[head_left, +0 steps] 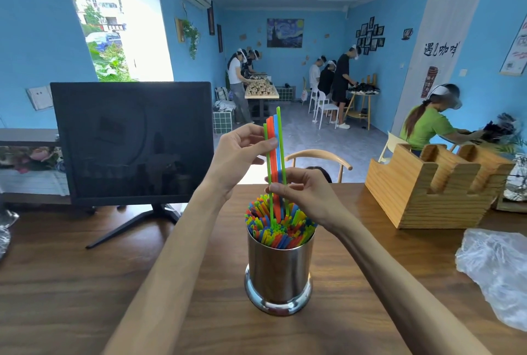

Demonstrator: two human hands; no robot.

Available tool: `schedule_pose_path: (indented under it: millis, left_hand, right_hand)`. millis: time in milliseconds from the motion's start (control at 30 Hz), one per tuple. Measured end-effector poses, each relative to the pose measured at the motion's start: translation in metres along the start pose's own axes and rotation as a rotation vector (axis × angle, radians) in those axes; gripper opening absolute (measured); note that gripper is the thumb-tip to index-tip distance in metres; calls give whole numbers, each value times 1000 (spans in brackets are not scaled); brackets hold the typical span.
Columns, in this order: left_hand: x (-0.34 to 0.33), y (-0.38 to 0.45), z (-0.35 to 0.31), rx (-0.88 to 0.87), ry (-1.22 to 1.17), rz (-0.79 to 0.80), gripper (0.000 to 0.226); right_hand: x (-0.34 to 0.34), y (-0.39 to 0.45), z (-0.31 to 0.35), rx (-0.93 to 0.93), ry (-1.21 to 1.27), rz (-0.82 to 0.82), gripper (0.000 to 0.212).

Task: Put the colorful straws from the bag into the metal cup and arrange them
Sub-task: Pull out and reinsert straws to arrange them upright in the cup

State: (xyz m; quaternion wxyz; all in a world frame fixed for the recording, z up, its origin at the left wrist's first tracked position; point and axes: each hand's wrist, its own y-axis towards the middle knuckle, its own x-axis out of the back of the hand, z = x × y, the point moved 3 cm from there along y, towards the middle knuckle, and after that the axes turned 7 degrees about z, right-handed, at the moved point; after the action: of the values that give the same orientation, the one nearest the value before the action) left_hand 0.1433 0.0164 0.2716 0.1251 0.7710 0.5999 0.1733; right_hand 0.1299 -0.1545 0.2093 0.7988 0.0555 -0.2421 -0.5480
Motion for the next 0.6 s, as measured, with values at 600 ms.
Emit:
schedule_pose_path:
  millis: [600]
  left_hand:
    - [-1,12,-14,26,-54,-7,11]
  right_hand:
    - [1,-3,-4,6,73,0,26]
